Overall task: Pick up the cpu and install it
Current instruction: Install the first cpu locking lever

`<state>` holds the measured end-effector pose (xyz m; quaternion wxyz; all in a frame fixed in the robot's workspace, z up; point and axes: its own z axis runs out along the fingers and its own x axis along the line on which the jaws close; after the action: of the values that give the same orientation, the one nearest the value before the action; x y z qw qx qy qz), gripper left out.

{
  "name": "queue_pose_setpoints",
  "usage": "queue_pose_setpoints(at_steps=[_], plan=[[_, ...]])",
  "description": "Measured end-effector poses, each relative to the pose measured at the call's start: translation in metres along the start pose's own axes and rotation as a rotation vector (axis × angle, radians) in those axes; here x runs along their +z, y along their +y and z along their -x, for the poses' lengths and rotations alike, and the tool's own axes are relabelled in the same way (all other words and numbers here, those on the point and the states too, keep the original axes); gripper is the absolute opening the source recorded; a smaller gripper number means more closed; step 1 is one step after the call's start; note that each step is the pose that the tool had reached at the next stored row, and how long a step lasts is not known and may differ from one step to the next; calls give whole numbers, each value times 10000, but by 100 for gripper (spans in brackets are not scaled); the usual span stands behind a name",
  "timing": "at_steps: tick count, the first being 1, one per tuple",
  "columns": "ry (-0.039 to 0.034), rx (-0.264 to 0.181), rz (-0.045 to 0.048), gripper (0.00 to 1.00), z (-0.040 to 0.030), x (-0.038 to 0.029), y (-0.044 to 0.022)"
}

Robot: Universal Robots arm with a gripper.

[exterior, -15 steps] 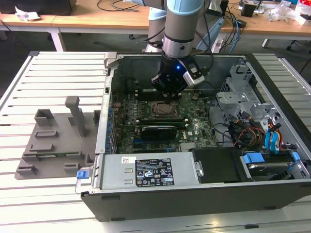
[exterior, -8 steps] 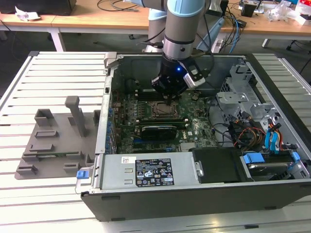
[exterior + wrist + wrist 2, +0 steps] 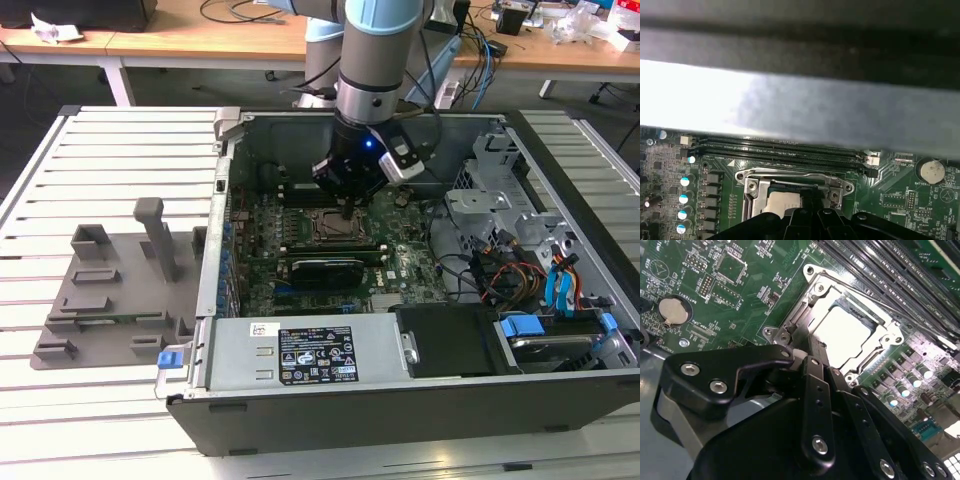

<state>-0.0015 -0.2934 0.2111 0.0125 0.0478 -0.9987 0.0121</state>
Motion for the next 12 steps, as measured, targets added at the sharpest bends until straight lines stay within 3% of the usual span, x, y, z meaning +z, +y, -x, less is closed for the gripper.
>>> queue_pose_setpoints(at_steps=[3, 12], plan=[[-12, 0, -23, 11, -2, -75, -2], [-14, 1, -51, 11, -5, -193, -5]])
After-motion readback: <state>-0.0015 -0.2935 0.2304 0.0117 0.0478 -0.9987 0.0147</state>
